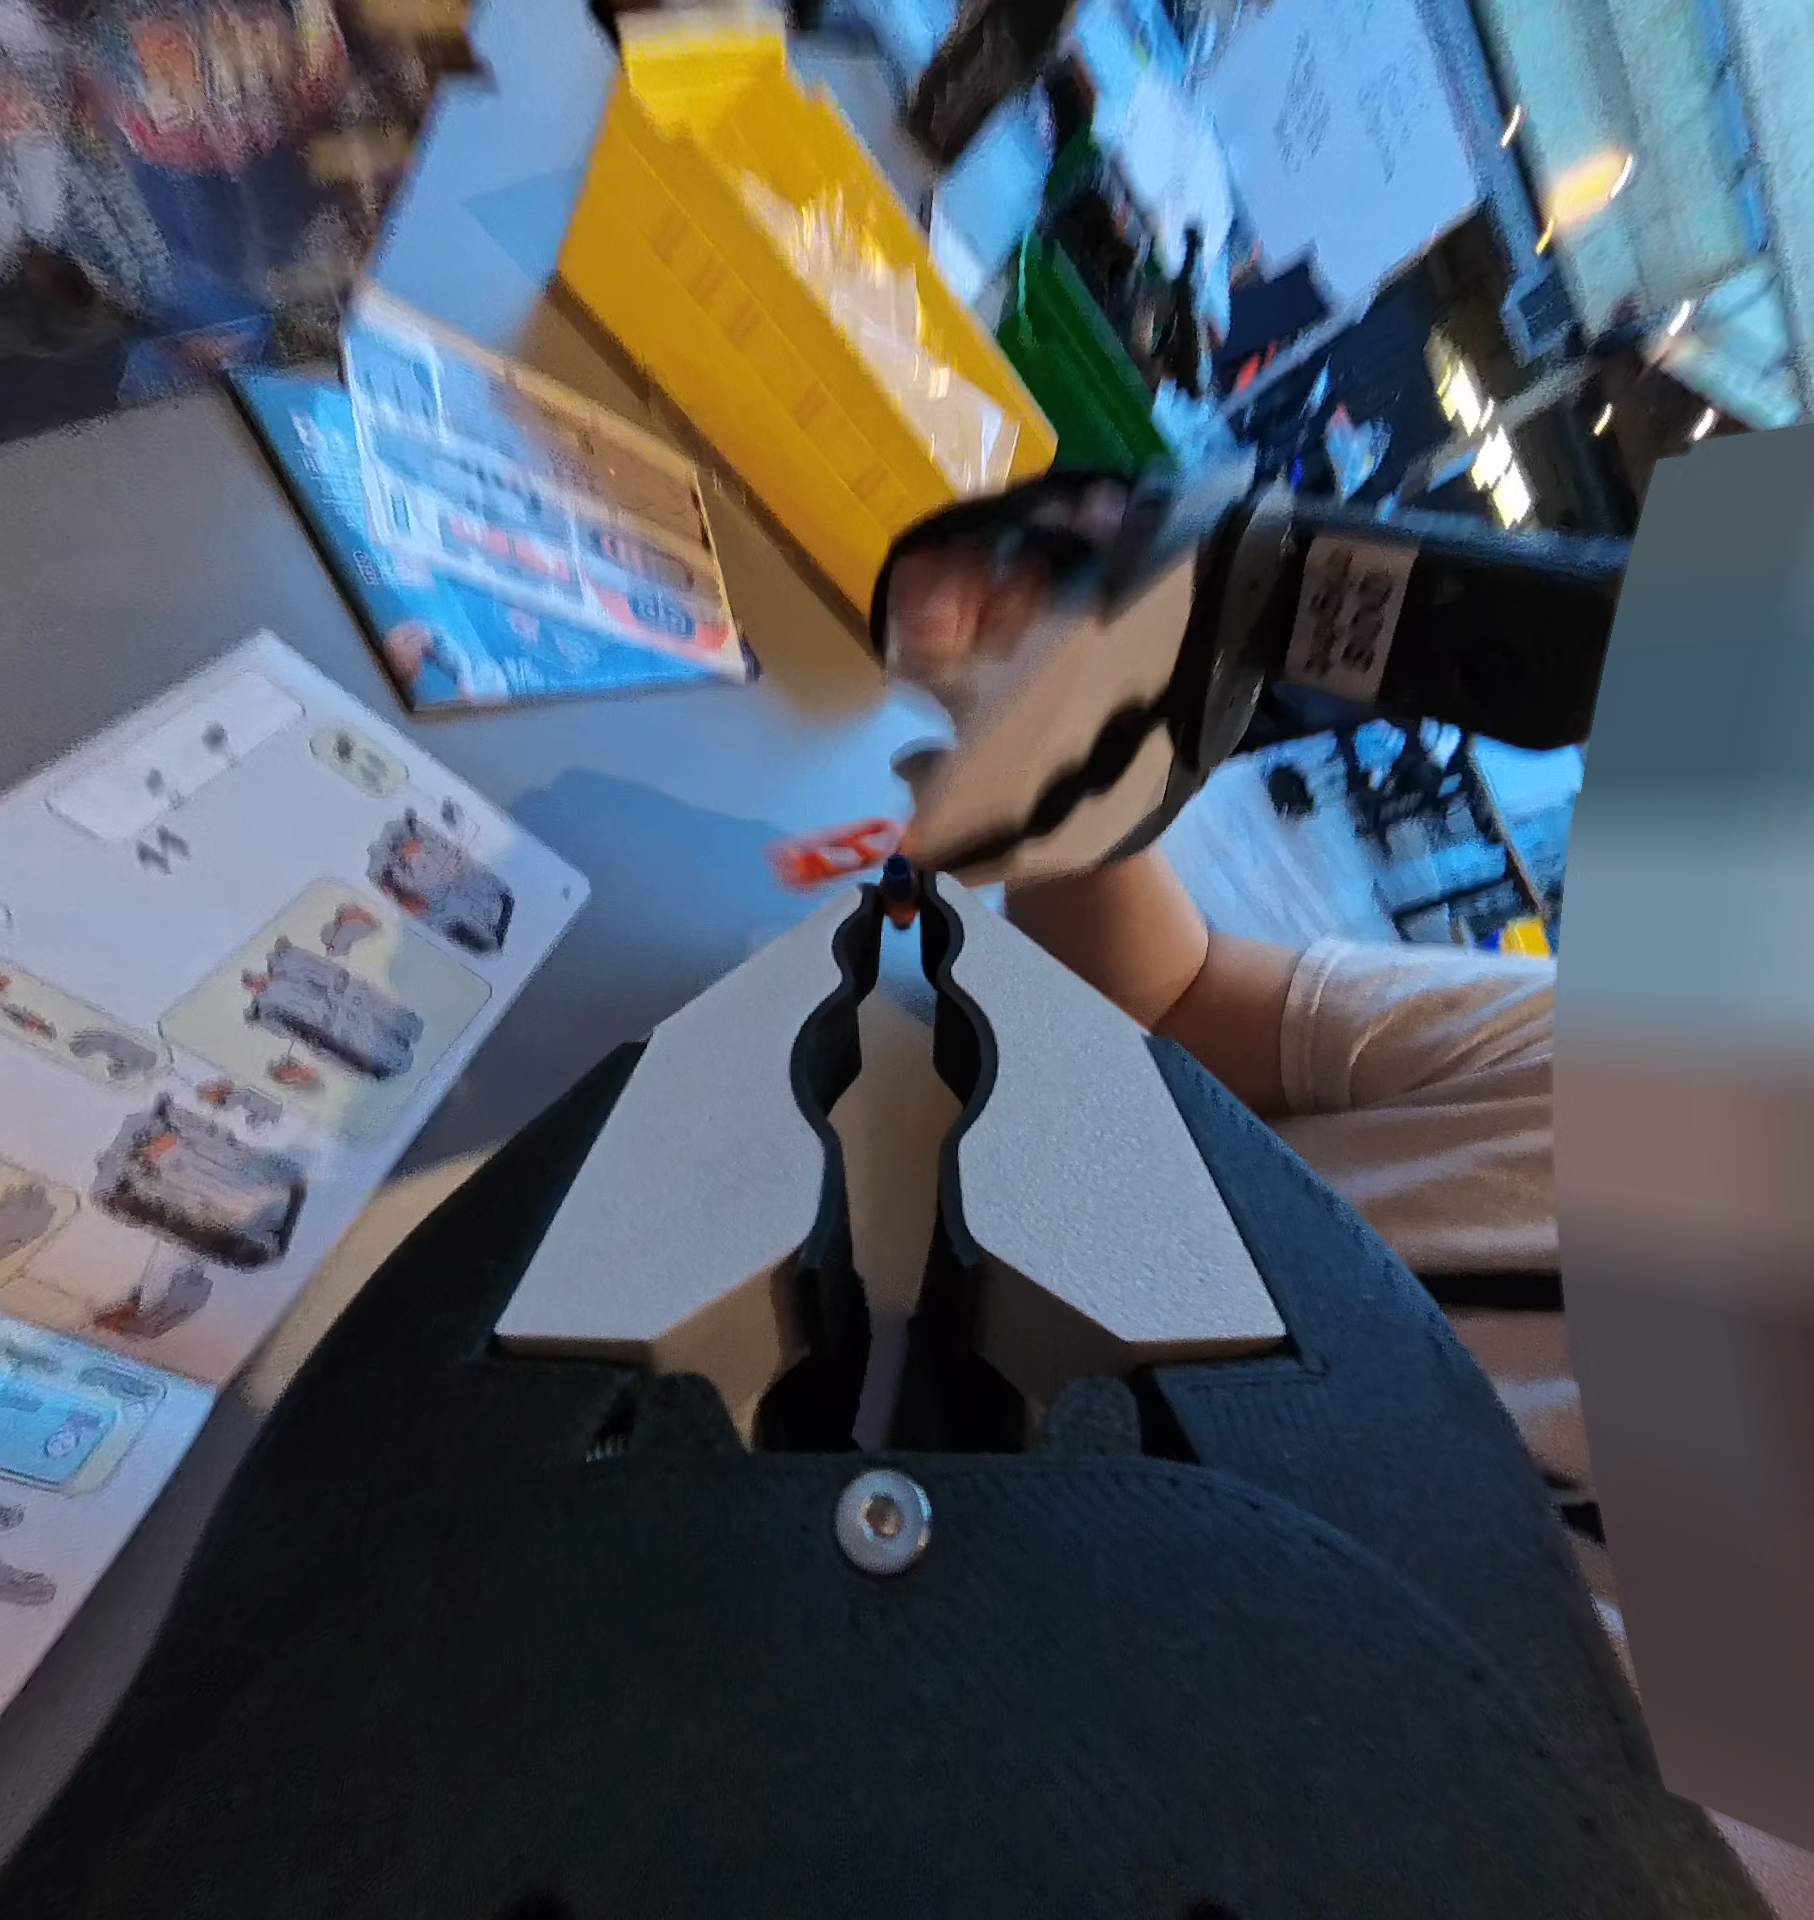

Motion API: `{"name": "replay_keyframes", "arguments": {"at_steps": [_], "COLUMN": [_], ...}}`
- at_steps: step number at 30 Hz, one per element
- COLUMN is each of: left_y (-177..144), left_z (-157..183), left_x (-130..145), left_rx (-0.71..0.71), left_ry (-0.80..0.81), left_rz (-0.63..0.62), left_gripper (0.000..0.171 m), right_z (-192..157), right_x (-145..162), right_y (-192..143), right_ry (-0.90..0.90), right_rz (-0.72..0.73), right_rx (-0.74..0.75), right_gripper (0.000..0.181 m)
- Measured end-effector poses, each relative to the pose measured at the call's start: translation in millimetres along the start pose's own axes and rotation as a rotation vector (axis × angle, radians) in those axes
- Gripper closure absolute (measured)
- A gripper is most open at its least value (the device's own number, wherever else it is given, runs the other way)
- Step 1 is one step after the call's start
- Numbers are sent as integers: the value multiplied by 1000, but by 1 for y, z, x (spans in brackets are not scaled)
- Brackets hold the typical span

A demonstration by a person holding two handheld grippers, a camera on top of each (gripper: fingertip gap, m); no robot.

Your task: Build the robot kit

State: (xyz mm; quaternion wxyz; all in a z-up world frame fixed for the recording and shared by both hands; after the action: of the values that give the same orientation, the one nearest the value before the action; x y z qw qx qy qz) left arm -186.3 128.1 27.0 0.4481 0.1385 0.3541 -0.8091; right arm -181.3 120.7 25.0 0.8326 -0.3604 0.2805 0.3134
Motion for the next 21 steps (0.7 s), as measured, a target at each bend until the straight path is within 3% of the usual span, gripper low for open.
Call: {"name": "replay_keyframes", "arguments": {"at_steps": [2, 10, 16, 21], "left_y": [-4, -10, -44, -56], "left_z": [2, -8, -20, -31], "left_x": [-2, 1, 0, 3], "left_rx": [24, 5, -87, -138], "left_ry": [-7, -30, -55, -84], "left_rz": [20, 24, 115, 134], "left_gripper": [167, 166, 167, 167], "right_z": [0, 7, 39, 43], "right_x": [-6, 17, 37, 52], "right_y": [2, 8, -11, 8], "right_ry": [9, 8, 120, 221], "right_rz": [32, -87, -89, -134], "right_rx": [9, 45, 164, 175], "right_gripper": [181, 181, 181, 176]}}
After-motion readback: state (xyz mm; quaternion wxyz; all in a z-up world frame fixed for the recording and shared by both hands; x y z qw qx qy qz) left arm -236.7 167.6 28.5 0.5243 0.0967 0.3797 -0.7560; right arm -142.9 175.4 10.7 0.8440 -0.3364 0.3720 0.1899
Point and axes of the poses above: each gripper's, where its closed fingertips meet, y out along the fingers, x out of its underside, z = x × y across the jaws, the point moved 1 cm from there along -y, back along the fingers, and after that the axes turned 13 degrees about -z, right-handed, at the moved point
